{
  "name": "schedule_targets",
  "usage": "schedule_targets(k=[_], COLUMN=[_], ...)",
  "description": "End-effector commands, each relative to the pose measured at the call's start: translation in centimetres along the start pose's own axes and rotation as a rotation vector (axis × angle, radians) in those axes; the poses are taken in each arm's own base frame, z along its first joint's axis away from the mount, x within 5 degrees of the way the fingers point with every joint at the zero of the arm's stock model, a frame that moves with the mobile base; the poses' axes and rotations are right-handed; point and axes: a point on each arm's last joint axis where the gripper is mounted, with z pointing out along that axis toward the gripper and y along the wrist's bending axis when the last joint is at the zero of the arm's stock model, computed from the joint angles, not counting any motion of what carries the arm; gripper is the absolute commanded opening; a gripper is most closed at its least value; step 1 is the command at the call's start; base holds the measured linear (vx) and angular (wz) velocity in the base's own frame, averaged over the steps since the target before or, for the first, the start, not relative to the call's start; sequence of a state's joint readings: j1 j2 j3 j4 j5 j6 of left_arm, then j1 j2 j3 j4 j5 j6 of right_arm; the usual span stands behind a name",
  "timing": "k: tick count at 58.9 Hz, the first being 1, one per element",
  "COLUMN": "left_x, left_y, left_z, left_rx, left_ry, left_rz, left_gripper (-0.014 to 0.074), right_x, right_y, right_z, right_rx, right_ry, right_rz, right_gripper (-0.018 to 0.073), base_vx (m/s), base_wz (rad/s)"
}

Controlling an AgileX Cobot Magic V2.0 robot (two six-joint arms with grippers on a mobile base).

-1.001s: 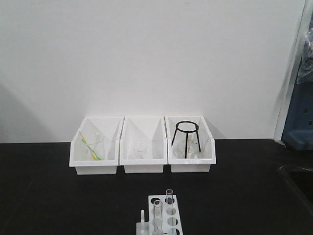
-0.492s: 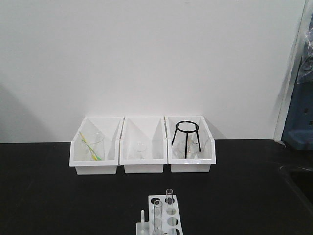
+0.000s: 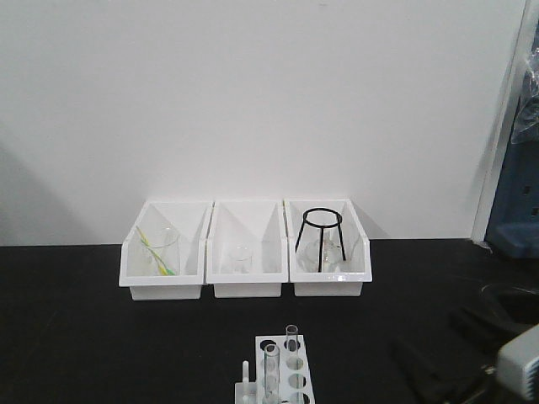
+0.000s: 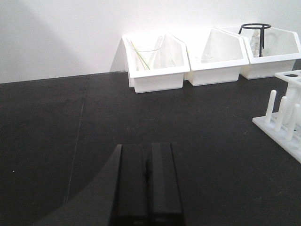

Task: Flip and reinsert test tube from rack
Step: 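Move the right gripper down onto a clear test tube in the rack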

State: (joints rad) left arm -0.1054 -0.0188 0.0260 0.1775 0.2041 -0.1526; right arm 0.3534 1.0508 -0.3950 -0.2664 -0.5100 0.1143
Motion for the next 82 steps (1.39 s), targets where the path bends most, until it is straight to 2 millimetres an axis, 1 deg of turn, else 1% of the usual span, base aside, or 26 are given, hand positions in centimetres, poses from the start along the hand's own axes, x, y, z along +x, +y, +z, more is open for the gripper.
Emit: schedule_targets(k=[1,8,14,17,25,35,46,58,68,71,76,82], left_x=[-0.9,-0.9,-0.9,-0.9,-0.9,-0.9,-0.9,-0.9,-0.9,-0.9,-0.9,-0.9], left_y=[-0.1,-0.1,-0.1,-0.1,-0.1,-0.1,-0.1,-0.1,-0.1,-0.1,-0.1,-0.1], left_z=[-0.1,-0.1,-0.1,-0.1,-0.1,-0.1,-0.1,-0.1,-0.1,-0.1,-0.1,-0.1], left_rx=[0.014,0.014,0.014,0.014,0.014,0.014,0.014,0.014,0.014,0.014,0.014,0.014], left_ry=[-0.092,-0.092,-0.092,-0.092,-0.092,-0.092,-0.092,-0.092,-0.092,-0.092,-0.092,-0.092], left_rz=[-0.014,-0.014,-0.014,-0.014,-0.014,-0.014,-0.014,-0.014,-0.014,-0.014,-0.014,-0.014], left_gripper=[-0.0006,-0.0006,-0.0006,-0.0006,-0.0006,-0.0006,-0.0006,-0.0006,-0.0006,-0.0006,-0.0006,-0.0006], right_x=[-1.3,0.8,2.5,3.0,3.5,4.3,5.3,6.0,6.6,6.7,6.6,6.5], right_y=[1.5,2.7,3.0,3.1,3.5,4.1,4.4,4.6,4.7,4.7,4.7,4.7], right_z=[1.6,3.9,5.5,6.4,9.0,11.2,12.2,13.8,14.1,14.1,14.1,14.1], right_rx=[-0.107,-0.184,-0.207,-0.215,-0.276,-0.343,-0.371,-0.403,-0.409,-0.409,-0.41,-0.413], right_ry=[-0.173,-0.189,-0.182,-0.173,-0.161,-0.151,-0.165,-0.174,-0.166,-0.164,-0.169,-0.187], right_rz=[-0.035,-0.004,0.024,0.03,0.023,0.045,0.059,0.065,0.07,0.071,0.072,0.076], right_gripper=[0.0527,0.0527,0.0527,0.0527,0.0527,0.0527,0.0527,0.0527,0.051,0.0487,0.0419,0.0291], base_vx=[0.0,0.0,0.0,0.0,0.0,0.0,0.0,0.0,0.0,0.0,0.0,0.0], base_wz=[0.0,0.0,0.0,0.0,0.0,0.0,0.0,0.0,0.0,0.0,0.0,0.0])
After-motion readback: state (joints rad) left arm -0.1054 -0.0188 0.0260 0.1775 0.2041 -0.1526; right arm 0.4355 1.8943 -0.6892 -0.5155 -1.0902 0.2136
